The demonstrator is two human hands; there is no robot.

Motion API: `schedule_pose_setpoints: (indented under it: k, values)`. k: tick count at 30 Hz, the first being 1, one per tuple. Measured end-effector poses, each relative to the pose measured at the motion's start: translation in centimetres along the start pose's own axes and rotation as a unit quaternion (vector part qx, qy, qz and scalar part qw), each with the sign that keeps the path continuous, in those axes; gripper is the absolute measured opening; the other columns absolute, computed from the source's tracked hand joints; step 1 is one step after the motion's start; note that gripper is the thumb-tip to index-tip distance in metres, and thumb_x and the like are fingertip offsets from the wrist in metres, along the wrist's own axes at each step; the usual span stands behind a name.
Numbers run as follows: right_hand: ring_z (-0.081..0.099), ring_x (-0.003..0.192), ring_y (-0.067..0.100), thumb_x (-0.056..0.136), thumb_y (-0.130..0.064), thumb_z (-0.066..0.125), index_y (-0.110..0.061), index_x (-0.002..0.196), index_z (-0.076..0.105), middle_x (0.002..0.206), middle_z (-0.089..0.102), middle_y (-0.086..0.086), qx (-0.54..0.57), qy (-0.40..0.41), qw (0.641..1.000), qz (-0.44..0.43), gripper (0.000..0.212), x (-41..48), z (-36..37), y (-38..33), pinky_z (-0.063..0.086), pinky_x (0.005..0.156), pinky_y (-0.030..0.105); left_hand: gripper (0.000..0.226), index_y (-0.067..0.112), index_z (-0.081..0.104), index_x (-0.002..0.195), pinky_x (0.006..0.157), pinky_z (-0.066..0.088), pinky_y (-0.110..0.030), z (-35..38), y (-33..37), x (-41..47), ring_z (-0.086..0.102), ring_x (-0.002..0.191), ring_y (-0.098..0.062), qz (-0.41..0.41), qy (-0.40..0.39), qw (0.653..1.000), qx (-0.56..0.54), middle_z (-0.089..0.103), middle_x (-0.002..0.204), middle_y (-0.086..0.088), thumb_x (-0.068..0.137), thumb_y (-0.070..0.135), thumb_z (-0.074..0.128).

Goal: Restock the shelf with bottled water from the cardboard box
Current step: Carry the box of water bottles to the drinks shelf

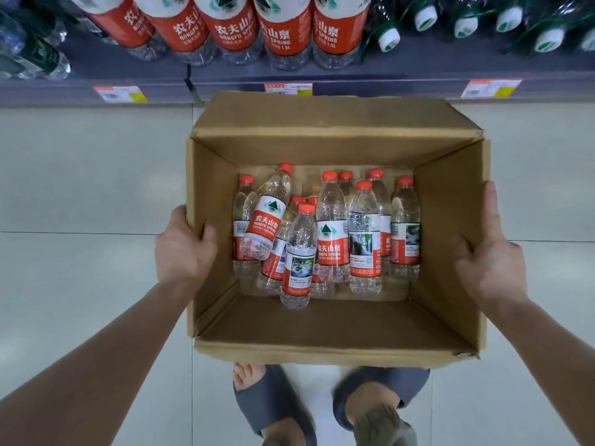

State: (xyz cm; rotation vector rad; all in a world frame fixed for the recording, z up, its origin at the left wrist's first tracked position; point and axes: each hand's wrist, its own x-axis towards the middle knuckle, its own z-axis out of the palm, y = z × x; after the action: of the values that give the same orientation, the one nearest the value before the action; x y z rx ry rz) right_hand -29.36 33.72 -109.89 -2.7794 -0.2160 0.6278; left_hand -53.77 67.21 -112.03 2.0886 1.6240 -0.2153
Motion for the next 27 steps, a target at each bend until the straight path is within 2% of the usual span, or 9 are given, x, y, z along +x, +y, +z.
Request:
schedule_pose_setpoints:
  k: [2,4,6,8,12,17,22,24,27]
  values:
    - [0.048,0.056,0.020,0.098,-0.017,0.060,-0.047,0.161,-0.006,0.069,0.053,0.001,0.040,0.011,0.997,0.058,0.096,0.0,0.4,0.2,0.044,0.073,0.034,0.028,0.006,0.059,0.115,0.081,0.052,-0.042,0.0,-0.4,-0.3,0.066,0.093,-0.046,-0.026,-0.041,0.999,0.022,0.069,0.097,-0.021,0.102,0.031,0.059]
    - [0.051,0.062,0.024,0.092,-0.017,0.063,-0.021,0.159,0.029,0.072,0.058,0.005,0.046,-0.011,0.990,0.135,0.075,0.5,0.6,0.5,0.044,0.070,0.033,0.021,0.010,0.054,0.101,0.080,0.049,-0.039,0.1,-0.8,-0.8,0.062,0.087,-0.043,-0.030,-0.064,0.996,0.045,0.063,0.091,-0.016,0.102,0.030,0.059]
    - [0.053,0.066,0.026,0.090,-0.017,0.064,-0.004,0.118,0.062,0.077,0.061,0.008,0.013,-0.050,0.986,0.159,0.031,1.0,0.4,0.5,0.044,0.061,0.030,0.022,0.010,0.055,0.099,0.080,0.050,-0.039,0.1,-1.0,-1.2,0.062,0.087,-0.041,-0.035,-0.066,0.996,0.043,0.064,0.090,-0.016,0.103,0.030,0.060]
    - [0.055,0.066,0.028,0.090,-0.016,0.064,-0.005,0.092,0.062,0.075,0.060,0.009,0.001,-0.065,0.987,0.146,0.011,1.3,0.1,0.5,0.043,0.056,0.029,0.029,0.002,0.062,0.105,0.083,0.054,-0.041,0.2,-1.1,-1.3,0.065,0.091,-0.043,-0.039,-0.060,0.997,0.035,0.069,0.097,-0.022,0.104,0.031,0.061]
    - [0.053,0.058,0.023,0.088,-0.013,0.064,-0.012,0.070,0.054,0.063,0.057,0.009,-0.034,-0.061,0.993,0.094,0.020,2.1,-0.9,1.2,0.034,0.047,0.025,0.038,-0.003,0.065,0.115,0.084,0.057,-0.045,0.4,-1.7,-2.2,0.065,0.092,-0.043,-0.050,-0.053,0.997,0.016,0.071,0.103,-0.024,0.105,0.034,0.062]
    - [0.052,0.057,0.021,0.088,-0.007,0.059,-0.016,0.069,0.050,0.064,0.055,0.007,-0.040,-0.047,0.995,0.081,0.023,4.0,-1.3,1.3,0.034,0.047,0.022,0.038,-0.005,0.065,0.109,0.083,0.052,-0.044,1.0,-0.8,-3.0,0.064,0.098,-0.047,-0.051,-0.067,0.996,-0.002,0.069,0.101,-0.026,0.104,0.032,0.062]
    - [0.059,0.069,0.036,0.089,-0.013,0.061,-0.006,0.083,0.060,0.069,0.059,0.012,-0.007,-0.053,0.989,0.138,0.010,3.0,-0.2,2.5,0.041,0.056,0.029,0.031,0.003,0.056,0.089,0.071,0.043,-0.035,0.6,0.9,-0.7,0.054,0.077,-0.036,-0.024,-0.076,0.996,0.031,0.057,0.078,-0.013,0.104,0.030,0.061]
    - [0.060,0.074,0.036,0.091,-0.018,0.063,-0.006,0.090,0.061,0.073,0.060,0.011,0.002,-0.062,0.987,0.146,0.012,2.6,-0.1,2.8,0.042,0.058,0.030,0.030,0.003,0.058,0.092,0.071,0.044,-0.035,0.4,1.4,0.0,0.057,0.080,-0.037,-0.021,-0.076,0.996,0.038,0.057,0.080,-0.014,0.103,0.030,0.062]
    - [0.058,0.070,0.034,0.091,-0.021,0.067,-0.012,0.080,0.055,0.072,0.059,0.009,0.013,-0.059,0.987,0.152,0.019,2.6,-0.2,2.8,0.043,0.059,0.031,0.034,-0.002,0.064,0.110,0.077,0.046,-0.036,0.6,1.6,-0.1,0.066,0.098,-0.044,-0.030,-0.072,0.996,0.030,0.068,0.099,-0.024,0.104,0.032,0.062]
